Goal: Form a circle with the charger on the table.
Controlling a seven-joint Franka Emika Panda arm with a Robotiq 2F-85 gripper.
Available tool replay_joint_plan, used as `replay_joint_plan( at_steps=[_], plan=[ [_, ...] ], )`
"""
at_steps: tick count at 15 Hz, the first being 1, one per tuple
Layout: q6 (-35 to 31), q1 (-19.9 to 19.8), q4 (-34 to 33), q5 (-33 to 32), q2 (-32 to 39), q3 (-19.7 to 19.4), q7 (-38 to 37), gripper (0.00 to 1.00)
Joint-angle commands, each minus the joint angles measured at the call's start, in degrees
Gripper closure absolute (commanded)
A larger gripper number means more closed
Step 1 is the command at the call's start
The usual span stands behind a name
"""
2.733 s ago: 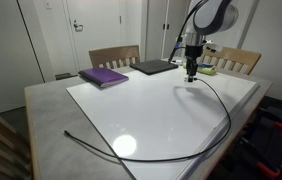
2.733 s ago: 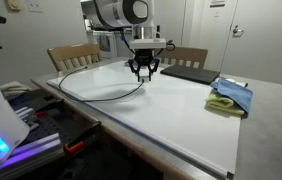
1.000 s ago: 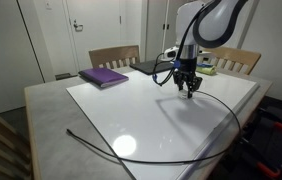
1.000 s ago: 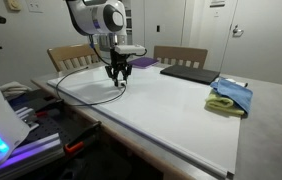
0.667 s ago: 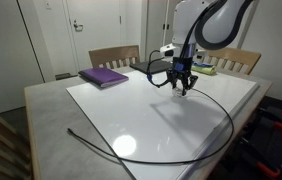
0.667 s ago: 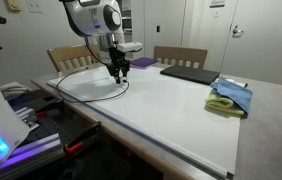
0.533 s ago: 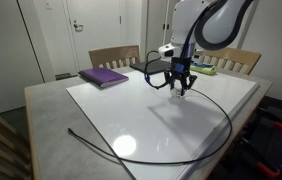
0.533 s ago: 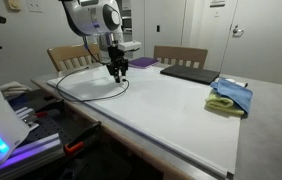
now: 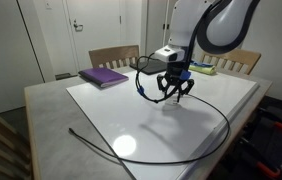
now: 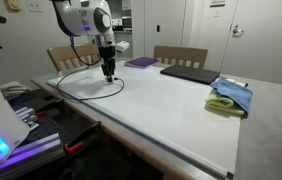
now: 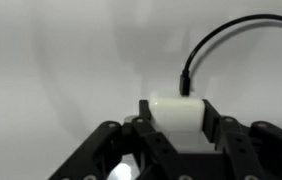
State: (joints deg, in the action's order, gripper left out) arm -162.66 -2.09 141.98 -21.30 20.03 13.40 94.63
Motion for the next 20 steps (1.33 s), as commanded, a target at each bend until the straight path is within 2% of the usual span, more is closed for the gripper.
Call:
replay_joint_plan(
  at_steps=[1, 4, 5, 6, 9, 12, 17, 20],
  plan=[
    [-2.85, -3.39, 2.69, 4.34, 0.64, 4.65, 11.93, 0.74],
    [-1.62, -3.04, 3.51, 6.24, 0.23, 4.81, 16.34, 0.74],
    [-1.37, -2.43, 3.36, 6.25, -0.11, 4.13, 16.65, 0.24],
    [-1.19, -2.16, 3.20, 6.37, -0.35, 3.78, 16.96, 0.22],
    [-0.81, -1.53, 2.77, 6.64, -0.62, 3.39, 16.57, 0.03],
    [0.72, -0.08, 1.87, 6.85, -1.40, 2.53, 13.81, 0.00],
    [5.92, 6.41, -0.96, 5.42, -4.01, -3.59, -5.37, 0.00],
    [10.13, 8.84, -2.83, 4.87, -4.38, -5.23, -17.01, 0.00]
  ],
)
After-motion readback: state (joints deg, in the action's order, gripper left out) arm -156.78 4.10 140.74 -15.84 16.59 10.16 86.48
